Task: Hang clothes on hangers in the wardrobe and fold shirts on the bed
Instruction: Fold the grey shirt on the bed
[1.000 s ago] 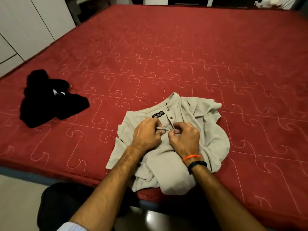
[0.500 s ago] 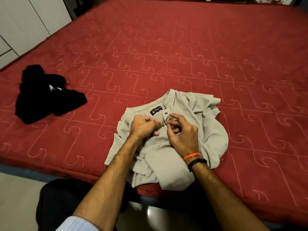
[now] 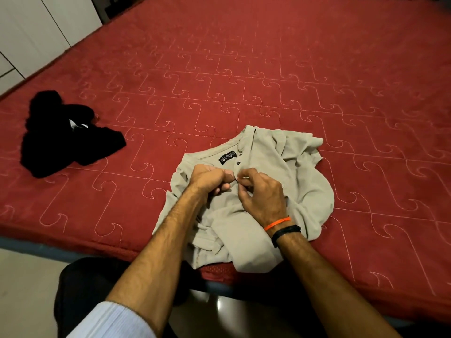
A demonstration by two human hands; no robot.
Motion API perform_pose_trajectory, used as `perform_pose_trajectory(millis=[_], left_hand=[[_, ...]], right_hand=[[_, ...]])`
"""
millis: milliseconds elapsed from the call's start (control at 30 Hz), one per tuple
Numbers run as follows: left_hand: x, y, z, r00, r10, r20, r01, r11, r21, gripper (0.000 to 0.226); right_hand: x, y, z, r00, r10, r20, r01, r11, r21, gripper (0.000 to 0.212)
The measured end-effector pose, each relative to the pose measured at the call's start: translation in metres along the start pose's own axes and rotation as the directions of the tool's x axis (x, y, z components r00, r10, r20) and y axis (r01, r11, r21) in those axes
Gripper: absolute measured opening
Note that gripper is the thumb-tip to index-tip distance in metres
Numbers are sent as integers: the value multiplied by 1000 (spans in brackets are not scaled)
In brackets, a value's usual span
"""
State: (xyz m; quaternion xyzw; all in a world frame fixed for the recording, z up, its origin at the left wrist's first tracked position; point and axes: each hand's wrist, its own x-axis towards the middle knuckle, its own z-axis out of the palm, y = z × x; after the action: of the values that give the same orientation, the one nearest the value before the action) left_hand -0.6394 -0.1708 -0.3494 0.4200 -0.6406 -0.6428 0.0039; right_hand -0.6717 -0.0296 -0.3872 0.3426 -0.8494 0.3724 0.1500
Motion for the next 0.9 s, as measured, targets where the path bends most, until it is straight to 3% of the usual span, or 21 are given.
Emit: perform_pose_trajectory(millis=[233,500,567,667,733,767,833,900], left_hand=[[5,-2,-1,999,-33,-3,33,999,26,7],[12,-7,-4,999,-26,37,24,998,61,26],[9,-5,-4,999,-20,41,17,997,69,19],[2,-1,-9,996,20,88,-19,1000,-8,18],[0,-1,-17,987,148,64,-146,989,-30,22],[3,-4,-21,968,252,-4,-251,964,87,20],[5,-6,-30,872,480,-99,-376,785,493,10],[7,-6,-33,839,544,-1,-371,574,730,27]], right_hand=[[1,-5,0,997,-77,19,79,988,-131,18],[2,-7,1,990,-122,68,132,977,-168,24],[2,-5,0,995,-64,81,70,994,-84,23],[2,-3,-6,991,129,48,-135,976,171,19],[7,-7,-7,979,206,10,-203,951,232,19],[10,-9,-7,974,228,-11,-220,950,222,20],[17,-14,-4,971,232,-53,-222,965,142,24],[24,-18,1,974,224,-37,-224,975,14,32]])
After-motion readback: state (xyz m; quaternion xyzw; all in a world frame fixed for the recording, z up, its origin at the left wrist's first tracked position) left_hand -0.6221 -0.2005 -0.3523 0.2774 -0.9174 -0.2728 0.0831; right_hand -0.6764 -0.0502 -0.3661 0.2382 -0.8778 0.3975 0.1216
